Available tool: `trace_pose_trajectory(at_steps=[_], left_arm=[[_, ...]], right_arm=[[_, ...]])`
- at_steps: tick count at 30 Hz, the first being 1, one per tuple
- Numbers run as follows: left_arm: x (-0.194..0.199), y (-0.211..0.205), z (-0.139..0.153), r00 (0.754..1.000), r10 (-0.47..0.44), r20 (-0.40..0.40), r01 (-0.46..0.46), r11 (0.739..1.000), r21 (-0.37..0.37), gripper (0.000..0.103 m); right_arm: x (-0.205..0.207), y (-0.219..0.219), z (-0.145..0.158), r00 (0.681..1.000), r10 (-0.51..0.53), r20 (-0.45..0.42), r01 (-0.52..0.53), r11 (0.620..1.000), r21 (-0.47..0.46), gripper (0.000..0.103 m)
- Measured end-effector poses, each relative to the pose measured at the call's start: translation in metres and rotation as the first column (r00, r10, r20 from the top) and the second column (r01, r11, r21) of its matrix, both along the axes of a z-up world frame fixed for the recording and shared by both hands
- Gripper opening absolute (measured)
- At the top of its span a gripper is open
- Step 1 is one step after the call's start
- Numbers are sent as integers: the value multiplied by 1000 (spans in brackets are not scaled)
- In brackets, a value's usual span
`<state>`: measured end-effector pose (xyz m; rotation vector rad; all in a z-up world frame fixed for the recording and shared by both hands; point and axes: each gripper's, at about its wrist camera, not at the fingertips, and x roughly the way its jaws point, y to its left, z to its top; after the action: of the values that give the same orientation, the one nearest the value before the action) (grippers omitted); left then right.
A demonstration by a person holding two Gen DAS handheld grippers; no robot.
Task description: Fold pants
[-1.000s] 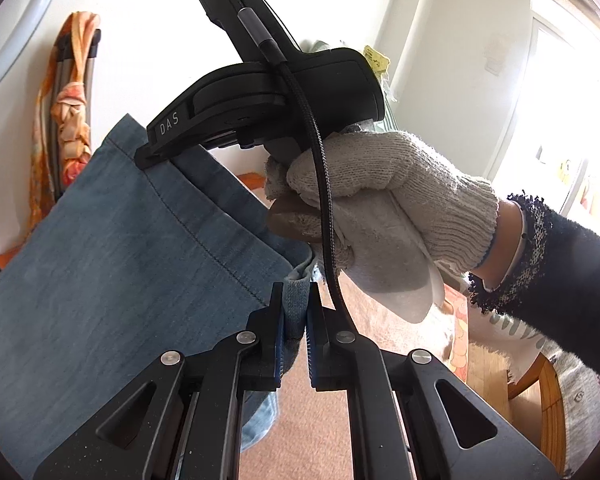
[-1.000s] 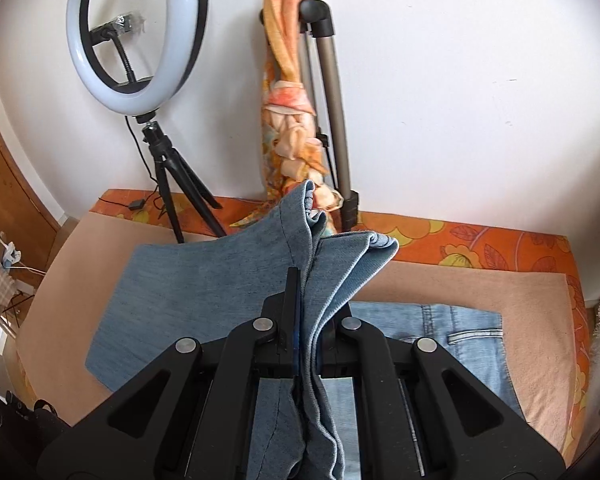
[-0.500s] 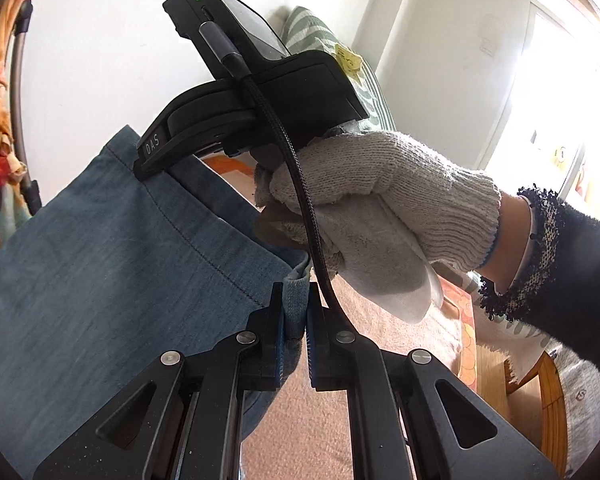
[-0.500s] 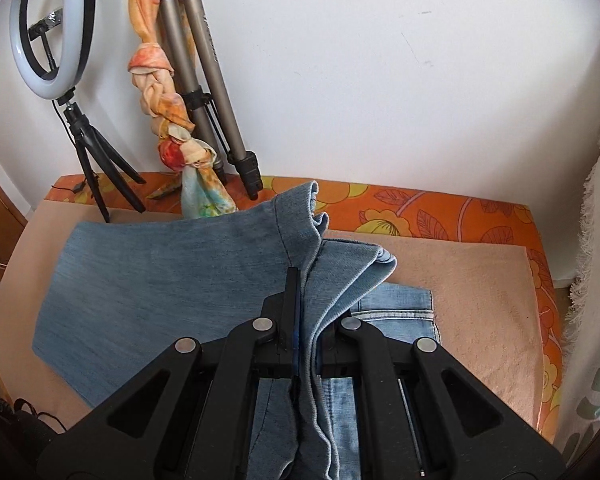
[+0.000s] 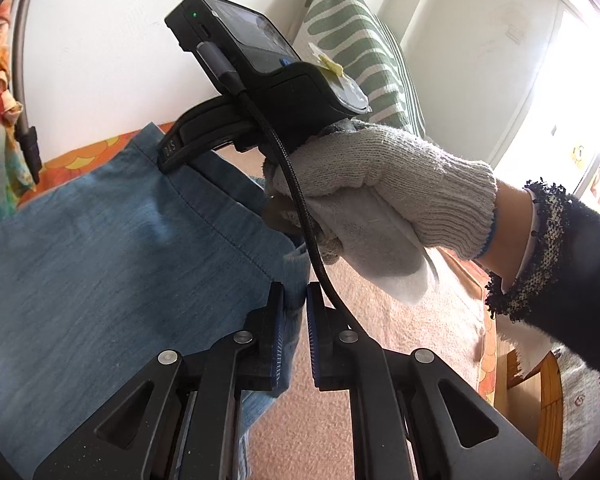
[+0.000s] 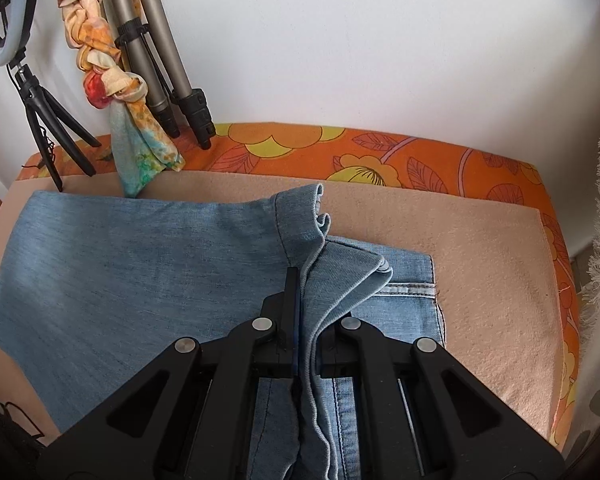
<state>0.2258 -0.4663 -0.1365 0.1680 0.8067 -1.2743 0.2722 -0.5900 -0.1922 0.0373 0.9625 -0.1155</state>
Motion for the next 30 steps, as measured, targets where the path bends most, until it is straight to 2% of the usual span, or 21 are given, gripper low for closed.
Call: trace_pose_trajectory(at_steps=[4, 6, 8, 10, 11, 13, 14, 15, 18, 19, 21, 24, 28, 30], left_arm=[[3, 28, 9, 1000, 19, 9, -19, 1000, 4, 11], [5, 45, 18, 999, 34, 22, -34, 999, 5, 11], [1, 58, 21, 998, 54, 37, -54, 998, 8, 12], [-1, 82, 23, 997, 77, 31, -77, 997, -7, 12], [-1, 85, 22, 995, 89, 38, -89, 996, -13, 14], [1, 104, 30, 989, 130, 71, -129, 991, -24, 26], [1, 114, 35, 985, 151, 83, -149, 988, -29, 36], [3, 126, 40, 981, 173, 92, -171, 985, -34, 40], [9, 164, 48, 964, 243, 107, -240, 970, -39, 41], [10, 177, 48, 955, 273, 117, -270, 962, -37, 43], [16, 205, 49, 933, 340, 117, -337, 941, -40, 54], [29, 241, 39, 892, 446, 76, -444, 895, -40, 56], [40, 275, 16, 828, 558, 58, -560, 829, 7, 56], [45, 290, 4, 807, 591, 3, -591, 807, 18, 56]], right_arm=[[1, -3, -9, 1000, -8, -13, 7, 1000, -12, 5], [0, -6, -9, 999, -27, -21, 27, 1000, -3, 11], [-3, -6, -4, 998, -57, -18, 57, 998, -21, 25], [-9, -6, 3, 997, -80, -9, 79, 996, -51, 30], [-13, -6, 8, 996, -88, -3, 87, 994, -61, 30], [-21, -4, 19, 995, -102, 15, 102, 992, -76, 31], [-26, -3, 26, 994, -102, 30, 104, 992, -78, 36], [-30, -2, 32, 993, -106, 46, 109, 991, -81, 39], [-43, 7, 54, 990, -107, 96, 115, 990, -82, 45], [-47, 13, 60, 989, -98, 111, 106, 992, -69, 46], [-53, 28, 72, 988, -72, 139, 80, 995, -56, 47], [-56, 59, 83, 986, -16, 167, 20, 1000, -21, 47], [-49, 111, 87, 981, 75, 179, -80, 996, 24, 47], [-42, 139, 85, 977, 123, 177, -133, 990, 50, 47]])
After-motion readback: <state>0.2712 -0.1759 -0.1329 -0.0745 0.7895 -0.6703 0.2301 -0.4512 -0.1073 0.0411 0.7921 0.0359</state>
